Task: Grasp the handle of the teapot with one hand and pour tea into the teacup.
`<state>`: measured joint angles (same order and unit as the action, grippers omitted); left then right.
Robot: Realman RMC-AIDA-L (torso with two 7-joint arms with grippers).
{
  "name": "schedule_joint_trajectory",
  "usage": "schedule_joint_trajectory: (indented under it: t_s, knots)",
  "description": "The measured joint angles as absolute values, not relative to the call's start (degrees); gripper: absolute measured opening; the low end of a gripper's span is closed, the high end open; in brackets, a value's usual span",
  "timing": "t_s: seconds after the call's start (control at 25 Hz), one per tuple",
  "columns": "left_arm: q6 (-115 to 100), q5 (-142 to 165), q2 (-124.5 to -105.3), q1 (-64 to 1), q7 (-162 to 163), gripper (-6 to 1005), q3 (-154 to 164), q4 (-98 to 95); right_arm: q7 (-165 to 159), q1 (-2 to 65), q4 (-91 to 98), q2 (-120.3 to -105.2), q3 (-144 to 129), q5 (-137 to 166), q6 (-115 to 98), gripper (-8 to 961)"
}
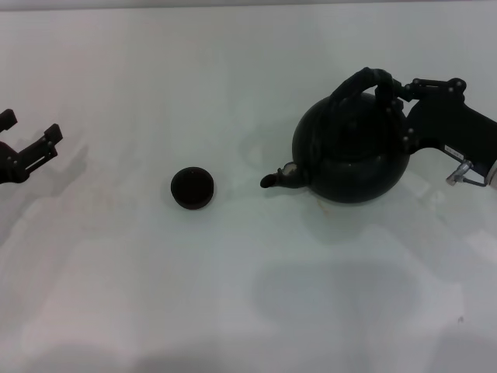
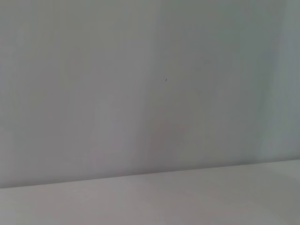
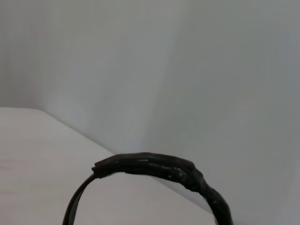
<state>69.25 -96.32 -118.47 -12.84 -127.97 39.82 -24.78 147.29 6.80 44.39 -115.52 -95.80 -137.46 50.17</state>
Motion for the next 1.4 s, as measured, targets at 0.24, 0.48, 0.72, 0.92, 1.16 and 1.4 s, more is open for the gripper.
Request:
schedule_joint_trajectory:
  t_s: [0.24,0.48,0.72,0.92,1.16,1.4]
  knots:
    - [69.3,-96.3,-118.47,-12.9,-128.0,864,39.8,-24.8,147.2,6.8,43.9,-115.58,-95.1,-137.5,50.3,115]
    - [69.3,-96.3,-118.47,-12.8,-128.0,864,39.8,-24.8,147.1,6.9,43.3,-115.58,-94.8,-137.5,50.6,168]
    - [69.3,-96.3,-118.47,-12.8,-128.0,864,39.8,-24.8,146.7,7.5,41.5,-115.69,-93.5,-137.6,51.3,221]
    - [69.3,-96.3,-118.47,-12.8,-128.0,864,39.5,-24.8,145.7,7.5,40.6,-115.72,-92.0,-137.8,52.4,283]
    - [69.2,-96.5,-118.47,-12.8,-128.0,864,39.4,-24.8,144.2,6.9,40.0,-115.43,-91.7,-138.2,52.7,436]
    - [69.2,-97.3,-118.47,-12.8,-128.0,864,39.3,-25.1,144.4,4.4,38.1,-115.38,-86.7,-138.1,55.6,662]
